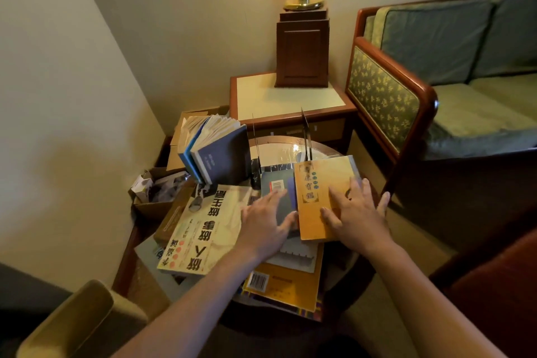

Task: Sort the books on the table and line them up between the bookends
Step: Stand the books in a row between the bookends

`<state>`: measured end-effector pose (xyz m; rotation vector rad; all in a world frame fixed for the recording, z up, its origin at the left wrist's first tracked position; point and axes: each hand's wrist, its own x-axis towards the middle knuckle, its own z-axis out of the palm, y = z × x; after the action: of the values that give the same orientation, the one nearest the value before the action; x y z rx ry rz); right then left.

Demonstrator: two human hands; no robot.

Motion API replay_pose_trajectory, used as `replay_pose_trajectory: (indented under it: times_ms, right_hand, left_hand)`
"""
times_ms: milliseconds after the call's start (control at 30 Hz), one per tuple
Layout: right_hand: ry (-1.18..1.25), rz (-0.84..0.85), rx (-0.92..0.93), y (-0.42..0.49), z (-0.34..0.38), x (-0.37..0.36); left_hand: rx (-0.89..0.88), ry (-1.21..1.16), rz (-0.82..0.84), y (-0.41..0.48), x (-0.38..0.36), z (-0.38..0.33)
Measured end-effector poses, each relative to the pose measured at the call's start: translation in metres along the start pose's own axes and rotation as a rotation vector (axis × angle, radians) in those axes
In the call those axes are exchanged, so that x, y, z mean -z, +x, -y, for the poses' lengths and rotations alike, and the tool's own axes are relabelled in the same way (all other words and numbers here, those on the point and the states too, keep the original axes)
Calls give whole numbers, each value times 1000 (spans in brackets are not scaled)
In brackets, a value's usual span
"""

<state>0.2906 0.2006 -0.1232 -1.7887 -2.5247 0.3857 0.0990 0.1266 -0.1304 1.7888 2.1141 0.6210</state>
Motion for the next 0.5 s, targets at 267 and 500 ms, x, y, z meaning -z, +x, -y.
replay_pose_trajectory:
  times_ms: [267,500]
  right_hand:
    - [513,-35,-151,-28,-29,14]
    - [621,-76,-257,-41,-20,25]
  left_hand:
    - [83,-121,156,-7,-39,-42]
    - [166,-248,177,-17,-36,-58]
